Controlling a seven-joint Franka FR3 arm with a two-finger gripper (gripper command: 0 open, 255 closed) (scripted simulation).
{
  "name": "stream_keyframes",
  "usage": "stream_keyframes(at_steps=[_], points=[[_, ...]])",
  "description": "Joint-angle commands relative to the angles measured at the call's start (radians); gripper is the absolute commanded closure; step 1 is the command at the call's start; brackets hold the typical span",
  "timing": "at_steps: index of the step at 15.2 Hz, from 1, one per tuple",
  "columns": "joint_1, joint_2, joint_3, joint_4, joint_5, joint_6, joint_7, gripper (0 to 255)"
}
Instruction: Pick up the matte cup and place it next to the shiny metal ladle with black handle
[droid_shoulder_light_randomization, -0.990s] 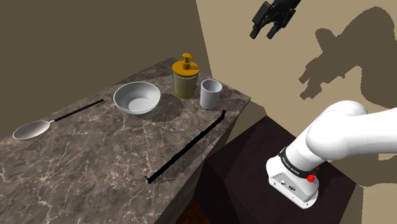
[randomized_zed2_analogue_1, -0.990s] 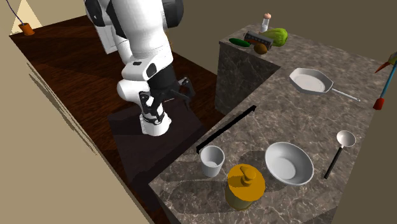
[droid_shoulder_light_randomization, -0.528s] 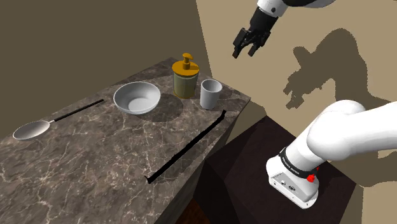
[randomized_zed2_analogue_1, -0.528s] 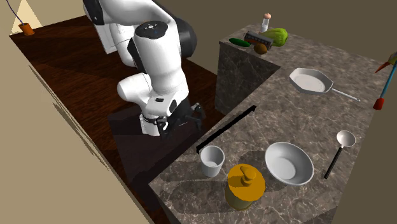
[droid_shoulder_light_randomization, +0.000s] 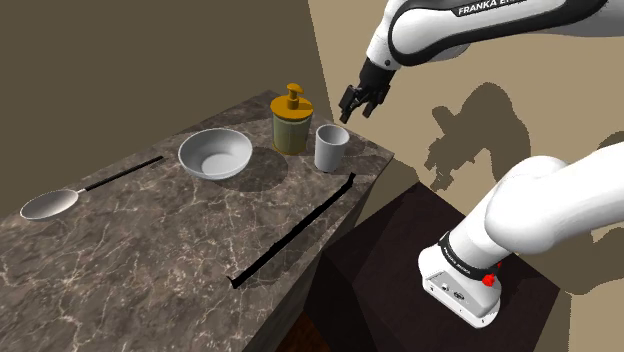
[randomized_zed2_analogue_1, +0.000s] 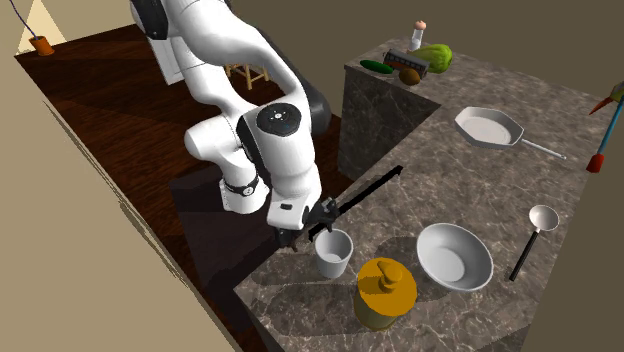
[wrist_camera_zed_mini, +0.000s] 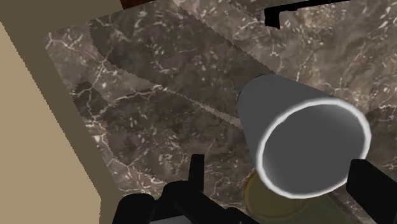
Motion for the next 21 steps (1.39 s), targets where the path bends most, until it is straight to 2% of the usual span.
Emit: stream_keyframes(at_steps=[1, 10, 18, 19, 21], points=[[0.009, 0.068, -0.004, -0.003, 0.008, 0.059, -0.022, 0], [0.028, 0.194, 0.001, -0.045, 0.036, 0.219, -0.043, 0], [0.028, 0.194, 0.001, -0.045, 0.036, 0.219, -0.043, 0], [0.028, 0.194, 0.001, -0.045, 0.036, 0.219, -0.043, 255], [0.028, 0.194, 0.001, -0.045, 0.036, 0.219, -0.043, 255]])
